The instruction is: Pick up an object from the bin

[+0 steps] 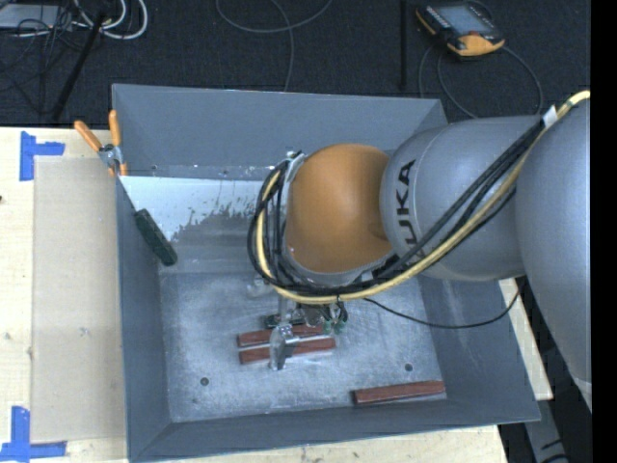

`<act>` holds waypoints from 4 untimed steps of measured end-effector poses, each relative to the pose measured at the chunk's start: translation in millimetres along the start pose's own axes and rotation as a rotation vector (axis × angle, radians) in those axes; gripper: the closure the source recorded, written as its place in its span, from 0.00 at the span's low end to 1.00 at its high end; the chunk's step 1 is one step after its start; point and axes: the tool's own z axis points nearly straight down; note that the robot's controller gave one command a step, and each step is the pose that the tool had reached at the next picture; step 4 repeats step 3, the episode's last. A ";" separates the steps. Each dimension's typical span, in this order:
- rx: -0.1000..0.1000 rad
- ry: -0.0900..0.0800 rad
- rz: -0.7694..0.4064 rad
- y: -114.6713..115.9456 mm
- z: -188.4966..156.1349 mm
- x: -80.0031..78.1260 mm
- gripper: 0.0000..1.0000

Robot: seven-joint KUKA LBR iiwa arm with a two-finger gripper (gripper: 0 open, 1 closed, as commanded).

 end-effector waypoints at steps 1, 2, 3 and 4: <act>-0.004 -0.028 0.024 -33.9 66.0 -43.8 1.00; -0.004 -0.028 0.024 -33.9 66.0 -43.9 1.00; -0.001 -0.017 0.025 -32.3 -136.1 -64.2 1.00; -0.001 -0.017 0.025 -32.3 -136.1 -64.2 1.00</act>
Offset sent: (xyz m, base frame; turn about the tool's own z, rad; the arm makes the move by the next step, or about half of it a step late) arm 0.0000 0.0000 0.0000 0.0000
